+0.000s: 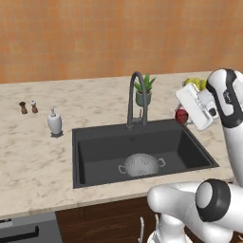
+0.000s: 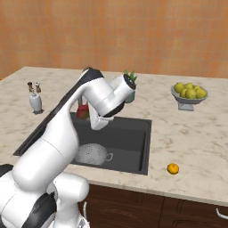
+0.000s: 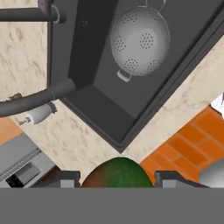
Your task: Put the colander in the sink, put the tangerine, mango in the colander, and turn on the sink faucet and pour water over the colander.
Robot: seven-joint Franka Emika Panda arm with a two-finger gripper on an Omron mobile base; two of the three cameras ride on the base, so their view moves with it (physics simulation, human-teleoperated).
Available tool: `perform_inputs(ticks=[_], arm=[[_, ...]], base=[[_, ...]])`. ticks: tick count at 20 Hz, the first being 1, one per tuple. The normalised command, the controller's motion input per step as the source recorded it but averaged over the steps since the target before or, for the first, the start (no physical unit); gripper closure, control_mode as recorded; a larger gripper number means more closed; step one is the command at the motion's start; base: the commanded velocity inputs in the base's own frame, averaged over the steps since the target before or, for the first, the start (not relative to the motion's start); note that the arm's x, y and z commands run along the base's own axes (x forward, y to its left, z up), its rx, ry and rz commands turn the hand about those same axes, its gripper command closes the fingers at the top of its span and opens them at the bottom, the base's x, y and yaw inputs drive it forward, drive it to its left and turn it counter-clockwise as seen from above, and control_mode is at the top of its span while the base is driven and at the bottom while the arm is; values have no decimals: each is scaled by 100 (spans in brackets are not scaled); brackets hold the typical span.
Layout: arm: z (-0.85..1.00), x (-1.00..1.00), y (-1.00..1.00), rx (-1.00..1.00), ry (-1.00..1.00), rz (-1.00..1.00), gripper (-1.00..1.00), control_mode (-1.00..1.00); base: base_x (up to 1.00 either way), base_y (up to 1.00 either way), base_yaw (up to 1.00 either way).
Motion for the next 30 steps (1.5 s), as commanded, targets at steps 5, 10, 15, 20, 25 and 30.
perform_inputs(ticks=[5, 10, 15, 20, 25, 30], arm=[[-60, 14, 0, 0, 0, 3, 100, -100], [-61, 17, -1, 1, 5, 3, 100, -100], [-52, 30, 0, 1, 10, 4, 100, -100], [-43, 20, 0, 3, 8, 7, 100, -100], [-31, 1, 0, 2, 0, 8, 100, -100], [-45, 6, 1, 0, 3, 7, 100, -100]], base=[[0, 0, 0], [0, 0, 0], [0, 0, 0], [0, 0, 0], [0, 0, 0], [0, 0, 0]])
